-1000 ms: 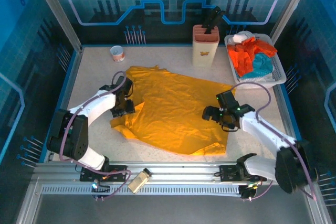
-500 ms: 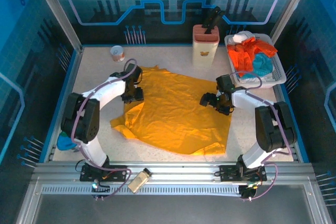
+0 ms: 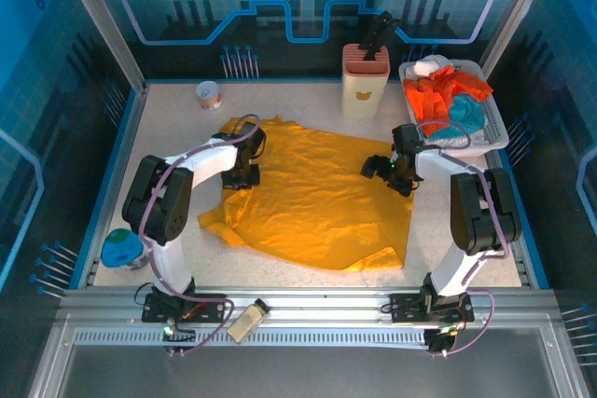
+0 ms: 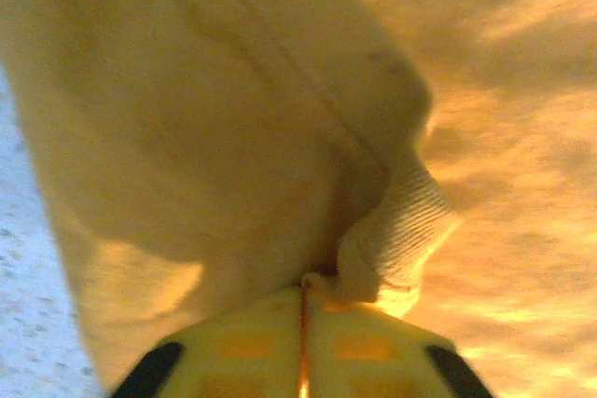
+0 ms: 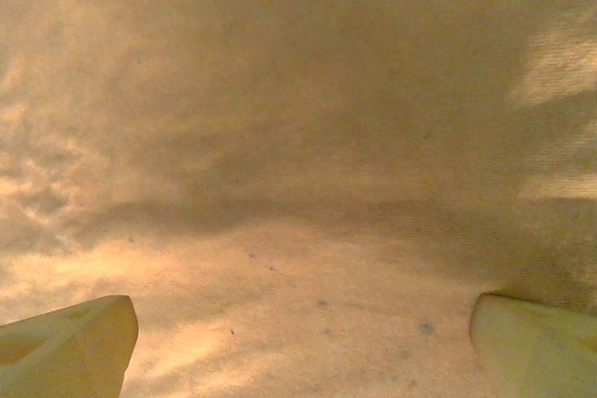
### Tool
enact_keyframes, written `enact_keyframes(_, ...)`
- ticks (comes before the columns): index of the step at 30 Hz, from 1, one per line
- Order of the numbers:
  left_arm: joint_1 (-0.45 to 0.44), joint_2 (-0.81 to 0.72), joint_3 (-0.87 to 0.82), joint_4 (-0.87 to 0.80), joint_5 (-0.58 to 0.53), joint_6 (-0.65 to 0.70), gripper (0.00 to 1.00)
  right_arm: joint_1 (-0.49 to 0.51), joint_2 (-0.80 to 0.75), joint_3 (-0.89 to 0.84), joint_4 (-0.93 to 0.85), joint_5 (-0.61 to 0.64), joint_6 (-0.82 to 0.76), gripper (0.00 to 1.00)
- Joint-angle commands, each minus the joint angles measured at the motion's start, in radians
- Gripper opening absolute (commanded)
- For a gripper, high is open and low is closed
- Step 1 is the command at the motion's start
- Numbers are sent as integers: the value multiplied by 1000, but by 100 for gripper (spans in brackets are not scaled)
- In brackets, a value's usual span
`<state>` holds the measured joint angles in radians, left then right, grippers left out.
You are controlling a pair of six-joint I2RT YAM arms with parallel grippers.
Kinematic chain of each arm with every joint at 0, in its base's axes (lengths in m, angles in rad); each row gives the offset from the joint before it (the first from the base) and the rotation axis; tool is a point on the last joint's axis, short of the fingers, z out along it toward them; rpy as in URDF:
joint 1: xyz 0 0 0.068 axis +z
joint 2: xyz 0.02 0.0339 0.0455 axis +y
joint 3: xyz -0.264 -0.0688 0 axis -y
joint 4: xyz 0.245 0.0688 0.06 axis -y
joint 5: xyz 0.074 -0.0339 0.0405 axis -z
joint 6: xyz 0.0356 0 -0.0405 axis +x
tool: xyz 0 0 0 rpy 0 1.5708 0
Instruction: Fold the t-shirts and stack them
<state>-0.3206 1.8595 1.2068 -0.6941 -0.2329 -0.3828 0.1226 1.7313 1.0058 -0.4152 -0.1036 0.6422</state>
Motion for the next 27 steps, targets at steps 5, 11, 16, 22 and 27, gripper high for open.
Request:
enact_keyframes(5, 144, -133, -70, -34, -56, -22, 0, -79, 116, 108, -22, 23, -12, 94)
enact_keyframes(11, 257, -250, -174, -30, -54, -84, 0, -110, 165, 189, -37, 44, -6, 93)
enact_keyframes(16, 320, -307, -225, -41, -70, -111, 1, -122, 177, 218, -55, 57, -18, 93)
enact_keyframes(22, 321, -376, -232, -92, -81, -121, 29, -123, 132, 194, -53, 71, -29, 93)
enact_keyframes(27, 256, -499, -255, -150, -29, -133, 48, -113, 73, 154, -37, 40, -47, 95)
